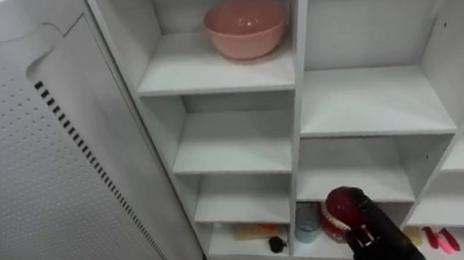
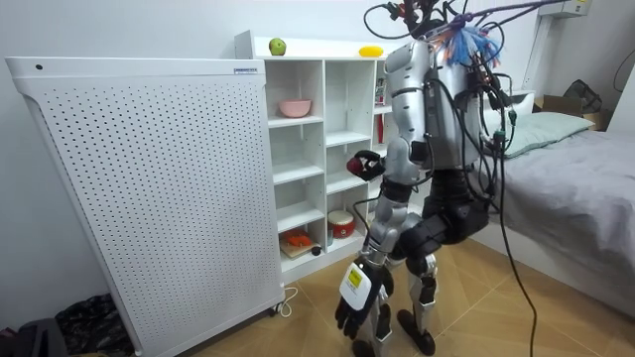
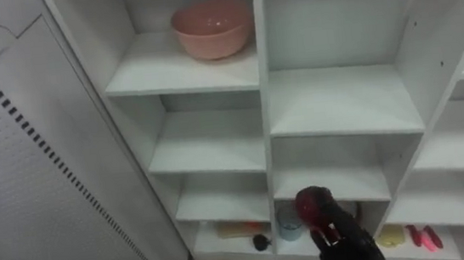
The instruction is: Arrange fruit in the closet
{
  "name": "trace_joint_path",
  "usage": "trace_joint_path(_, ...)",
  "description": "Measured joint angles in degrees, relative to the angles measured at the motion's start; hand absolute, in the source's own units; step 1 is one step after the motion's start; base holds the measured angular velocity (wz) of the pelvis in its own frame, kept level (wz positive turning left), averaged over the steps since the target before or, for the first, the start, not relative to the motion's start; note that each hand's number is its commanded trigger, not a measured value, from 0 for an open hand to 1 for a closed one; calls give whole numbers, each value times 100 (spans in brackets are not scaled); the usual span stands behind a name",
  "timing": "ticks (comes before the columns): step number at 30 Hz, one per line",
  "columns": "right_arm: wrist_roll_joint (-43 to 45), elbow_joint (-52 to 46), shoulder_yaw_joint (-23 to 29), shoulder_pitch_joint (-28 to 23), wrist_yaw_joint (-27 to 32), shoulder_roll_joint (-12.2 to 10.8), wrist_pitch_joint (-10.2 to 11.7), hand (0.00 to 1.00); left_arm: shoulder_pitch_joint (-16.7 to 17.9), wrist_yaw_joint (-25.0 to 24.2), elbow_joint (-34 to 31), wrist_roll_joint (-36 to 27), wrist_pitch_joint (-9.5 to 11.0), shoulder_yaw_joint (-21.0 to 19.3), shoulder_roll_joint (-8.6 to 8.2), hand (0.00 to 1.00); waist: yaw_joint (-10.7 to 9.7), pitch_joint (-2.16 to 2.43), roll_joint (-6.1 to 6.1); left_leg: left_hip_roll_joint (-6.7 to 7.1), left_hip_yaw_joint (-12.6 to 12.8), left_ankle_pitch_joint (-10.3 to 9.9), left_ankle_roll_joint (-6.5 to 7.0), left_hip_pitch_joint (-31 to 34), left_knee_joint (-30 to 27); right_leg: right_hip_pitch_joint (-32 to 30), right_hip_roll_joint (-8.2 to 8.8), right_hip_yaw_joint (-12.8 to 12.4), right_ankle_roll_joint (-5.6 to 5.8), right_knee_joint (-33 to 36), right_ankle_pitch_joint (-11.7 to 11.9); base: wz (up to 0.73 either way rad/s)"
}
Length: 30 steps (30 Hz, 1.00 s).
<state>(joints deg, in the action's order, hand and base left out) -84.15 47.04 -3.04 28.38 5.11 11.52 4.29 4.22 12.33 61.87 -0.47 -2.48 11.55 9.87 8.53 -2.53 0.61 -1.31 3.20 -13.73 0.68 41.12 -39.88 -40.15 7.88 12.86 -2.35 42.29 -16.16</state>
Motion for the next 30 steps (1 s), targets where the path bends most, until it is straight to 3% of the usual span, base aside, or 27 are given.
trace_joint_path(4, -552, 316, 171, 445, -101, 192, -25, 100, -25, 2, -148, -27, -207, 238, -5, 0, 81, -1, -24, 24, 29, 18, -6, 444, -199, -508, 91, -10, -83, 319, -40, 1)
trace_joint_path(8, -879, 516, 393, 751, -108, 286, -59, 100, -6, 2, -318, -10, -257, 335, 5, 0, 179, 1, -39, 44, 46, 49, -31, 722, -246, -819, 172, 20, -146, 475, -81, 5)
trace_joint_path(13, -937, 848, 582, 1227, -108, 729, -134, 100, -19, -4, -510, -3, -251, 336, 21, 0, 247, -4, -50, 77, -22, 117, -47, 1076, -273, -1125, 232, 126, -244, 551, -66, 14)
trace_joint_path(17, -939, 847, 682, 1272, -102, 901, -134, 100, -19, -4, -586, -8, -248, 344, 25, 0, 267, -5, -52, 79, -22, 118, -42, 1198, -285, -1209, 246, 151, -227, 552, -83, 9)
trace_joint_path(24, -1021, 845, 711, 1478, 33, 977, -125, 100, 16, 7, -800, -16, -169, 484, 313, 0, 267, -8, -57, 83, -3, 118, -24, 1419, -304, -1409, 267, 171, -222, 553, -86, 0)
trace_joint_path(30, -928, 840, 894, 1890, 362, 1194, -21, 100, 57, 4, -799, 14, -86, 446, 384, 0, 279, -5, -53, 132, 19, 81, 34, 1593, -392, -1573, 374, 213, -178, 671, -168, 8)
